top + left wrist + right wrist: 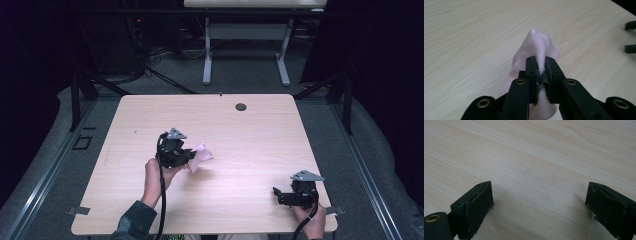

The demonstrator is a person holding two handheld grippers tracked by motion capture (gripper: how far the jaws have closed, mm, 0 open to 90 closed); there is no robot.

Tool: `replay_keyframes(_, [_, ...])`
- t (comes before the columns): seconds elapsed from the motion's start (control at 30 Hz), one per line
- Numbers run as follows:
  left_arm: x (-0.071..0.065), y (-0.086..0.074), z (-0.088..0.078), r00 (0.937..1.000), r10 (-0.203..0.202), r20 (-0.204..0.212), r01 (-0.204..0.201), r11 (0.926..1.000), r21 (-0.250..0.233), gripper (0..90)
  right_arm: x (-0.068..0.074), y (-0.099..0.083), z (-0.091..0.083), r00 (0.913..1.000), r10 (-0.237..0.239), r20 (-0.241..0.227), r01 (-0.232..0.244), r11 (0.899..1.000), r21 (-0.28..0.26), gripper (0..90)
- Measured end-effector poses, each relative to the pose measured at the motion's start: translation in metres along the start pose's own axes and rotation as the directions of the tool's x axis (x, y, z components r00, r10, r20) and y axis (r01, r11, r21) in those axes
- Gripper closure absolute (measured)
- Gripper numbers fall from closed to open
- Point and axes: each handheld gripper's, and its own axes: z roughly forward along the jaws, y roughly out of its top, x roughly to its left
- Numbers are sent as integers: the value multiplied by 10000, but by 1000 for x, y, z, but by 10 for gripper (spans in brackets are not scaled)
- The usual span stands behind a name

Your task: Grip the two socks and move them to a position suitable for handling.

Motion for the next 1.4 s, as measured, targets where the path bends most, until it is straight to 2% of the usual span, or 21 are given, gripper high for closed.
replay_keyframes(0.13, [-19,-10,14,9984,152,543,-171,9993,342,809,-1,0,0,10000,30,-37,-29,10000,47,74])
replay_keyframes(0.17, [-23,-15,23,9979,174,616,-206,9984,520,806,-1,0,0,10000,31,-45,-31,10000,43,81])
replay_keyframes(0.3, [-27,-33,54,9953,-100,967,-5,9942,1075,769,-1,1,-1,10000,24,-56,-24,10000,71,96])
replay_keyframes(0.4, [-27,-36,61,9936,-130,1118,2,9935,1136,656,-1,1,-1,10000,22,-58,-22,10000,74,96])
replay_keyframes(0.47, [-25,-35,56,9954,-119,952,32,9958,912,513,-1,1,-1,10000,22,-55,-22,10000,76,97])
replay_keyframes(0.57, [-21,-35,41,9951,-185,971,135,9986,513,399,-1,1,0,10000,34,-60,-34,10000,57,101])
replay_keyframes(0.73, [-12,-39,20,9955,-183,928,145,9990,423,368,-1,3,-1,9998,105,-151,-102,9998,190,121])
replay_keyframes(0.8, [-6,-44,12,9952,-297,930,262,9989,382,363,0,6,-3,9991,220,-350,-209,9993,312,140])
replay_keyframes(0.87, [0,-50,7,9947,-400,951,373,9988,302,382,7,12,-9,9985,281,-461,-275,9995,138,147])
replay_keyframes(0.97, [8,-60,5,9923,-674,1035,649,9975,282,403,22,31,-20,9933,235,-1129,-259,9995,-194,176])
replay_keyframes(1.0, [10,-63,4,9916,-739,1059,710,9970,309,408,27,37,-23,9914,101,-1304,-121,9998,-147,190])
replay_keyframes(1.1, [14,-71,7,9890,-1047,1041,1001,9938,491,433,48,56,-25,9821,-161,-1878,145,9998,-99,294])
replay_keyframes(1.13, [16,-73,8,9867,-1213,1081,1154,9915,594,452,59,63,-24,9741,-408,-2224,419,9991,3,341])
replay_keyframes(1.17, [17,-75,10,9848,-1346,1099,1277,9895,672,452,59,63,-24,9741,-408,-2224,419,9991,3,341])
replay_keyframes(1.23, [21,-78,15,9778,-1680,1254,1574,9834,903,470,71,70,-21,9669,-666,-2462,705,9975,70,358])
replay_keyframes(1.3, [24,-80,22,9664,-2025,1584,1838,9749,1254,474,85,76,-16,9587,-1107,-2620,1198,9926,188,370])
replay_keyframes(1.33, [25,-82,26,9566,-2235,1868,1999,9702,1369,484,90,78,-13,9563,-1205,-2664,1304,9913,195,373])
replay_keyframes(1.37, [26,-82,29,9496,-2391,2028,2125,9665,1441,496,94,80,-11,9528,-1397,-2694,1521,9880,257,377])
replay_keyframes(1.4, [26,-83,32,9449,-2500,2114,2200,9630,1555,520,96,81,-9,9526,-1459,-2669,1591,9869,283,378])
